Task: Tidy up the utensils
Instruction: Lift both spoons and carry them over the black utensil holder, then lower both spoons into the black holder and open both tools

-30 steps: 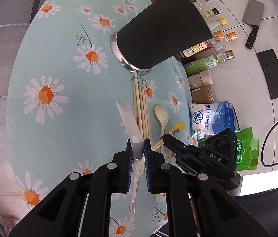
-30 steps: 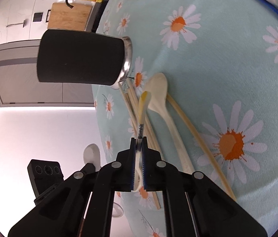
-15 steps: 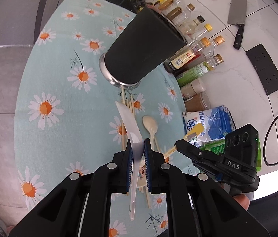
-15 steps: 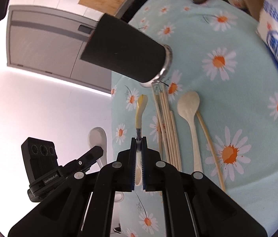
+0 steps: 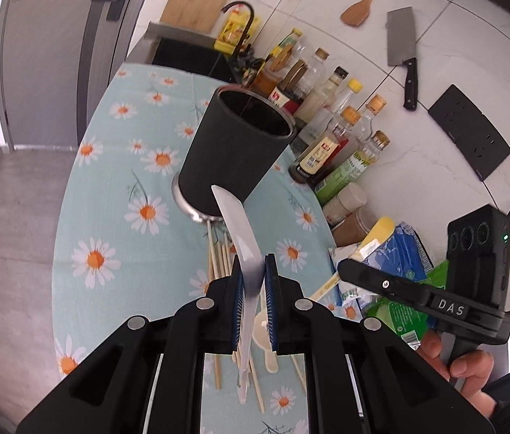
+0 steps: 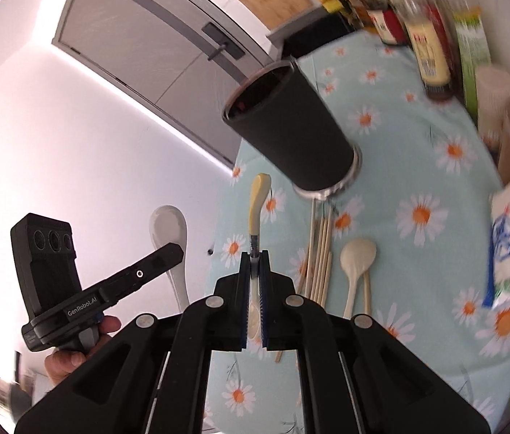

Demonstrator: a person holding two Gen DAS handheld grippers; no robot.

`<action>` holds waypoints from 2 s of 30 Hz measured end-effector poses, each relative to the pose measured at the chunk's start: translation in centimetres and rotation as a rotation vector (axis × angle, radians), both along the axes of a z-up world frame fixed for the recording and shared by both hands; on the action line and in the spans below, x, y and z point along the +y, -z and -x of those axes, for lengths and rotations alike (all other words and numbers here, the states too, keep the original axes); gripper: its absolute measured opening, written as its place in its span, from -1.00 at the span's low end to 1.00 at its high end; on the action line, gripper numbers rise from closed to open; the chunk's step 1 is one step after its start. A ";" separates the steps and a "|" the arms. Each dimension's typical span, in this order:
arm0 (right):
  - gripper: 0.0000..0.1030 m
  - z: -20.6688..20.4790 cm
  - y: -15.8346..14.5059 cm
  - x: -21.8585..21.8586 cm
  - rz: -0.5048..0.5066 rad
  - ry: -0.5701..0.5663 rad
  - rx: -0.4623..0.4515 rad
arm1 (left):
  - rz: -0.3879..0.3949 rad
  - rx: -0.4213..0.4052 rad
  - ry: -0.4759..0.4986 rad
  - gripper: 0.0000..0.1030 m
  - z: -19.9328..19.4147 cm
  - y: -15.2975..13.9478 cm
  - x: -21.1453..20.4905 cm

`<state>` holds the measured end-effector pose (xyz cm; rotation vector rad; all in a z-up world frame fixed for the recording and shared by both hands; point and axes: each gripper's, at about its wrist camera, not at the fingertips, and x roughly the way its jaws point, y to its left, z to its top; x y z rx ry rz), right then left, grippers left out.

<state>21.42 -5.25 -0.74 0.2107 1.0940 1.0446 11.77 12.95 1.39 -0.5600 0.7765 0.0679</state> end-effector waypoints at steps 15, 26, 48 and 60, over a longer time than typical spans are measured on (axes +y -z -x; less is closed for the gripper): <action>-0.89 -2.8 -8.8 5.7 0.026 0.111 -0.282 | -0.126 -0.230 0.091 -0.80 -5.1 -7.1 4.6; -0.89 -5.5 -11.8 9.5 0.064 0.176 -0.376 | -0.174 -0.400 0.089 -0.80 -9.2 -8.9 6.9; -0.89 -10.2 -7.6 12.8 0.159 0.180 -0.341 | -0.171 -0.396 0.105 -0.79 -15.5 -4.3 7.5; -0.80 -11.5 -5.2 12.4 0.133 0.184 -0.192 | -0.188 -0.330 0.149 -0.78 -15.7 -2.9 6.5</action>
